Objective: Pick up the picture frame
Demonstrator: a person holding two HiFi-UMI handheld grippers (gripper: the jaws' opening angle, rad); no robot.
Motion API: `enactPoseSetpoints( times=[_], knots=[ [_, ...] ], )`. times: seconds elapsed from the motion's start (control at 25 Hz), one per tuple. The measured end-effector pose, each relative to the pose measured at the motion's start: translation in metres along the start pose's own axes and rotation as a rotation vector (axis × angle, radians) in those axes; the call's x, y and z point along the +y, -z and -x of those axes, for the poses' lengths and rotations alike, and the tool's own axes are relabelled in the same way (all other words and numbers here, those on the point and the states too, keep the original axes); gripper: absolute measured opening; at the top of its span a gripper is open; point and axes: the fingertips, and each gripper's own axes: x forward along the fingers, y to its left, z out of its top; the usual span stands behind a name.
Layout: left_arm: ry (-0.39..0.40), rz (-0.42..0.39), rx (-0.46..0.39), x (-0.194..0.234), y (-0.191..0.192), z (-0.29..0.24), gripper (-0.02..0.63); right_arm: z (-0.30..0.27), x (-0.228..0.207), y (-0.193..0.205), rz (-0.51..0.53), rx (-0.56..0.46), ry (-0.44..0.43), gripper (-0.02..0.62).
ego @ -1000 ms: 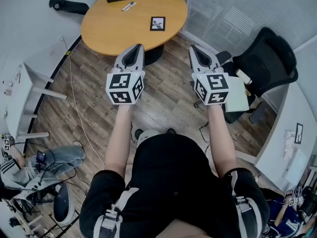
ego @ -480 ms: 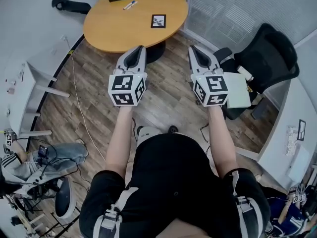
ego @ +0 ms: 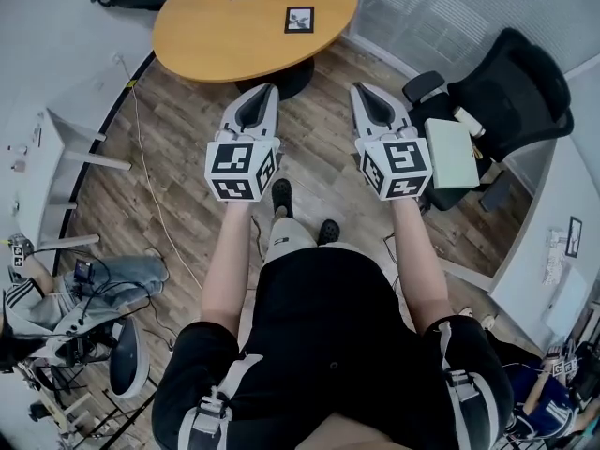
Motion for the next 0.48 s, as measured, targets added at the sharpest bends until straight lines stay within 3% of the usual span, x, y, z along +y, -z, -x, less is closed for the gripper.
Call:
enactPoseSetpoints(
  times=[0.48],
  knots=[
    [0.047,0.021,0.011,0.055,0.003,-0.065,0.032,-0.082,-0.01,0.005,-0.012,0.037,0.014,0.017]
  ],
)
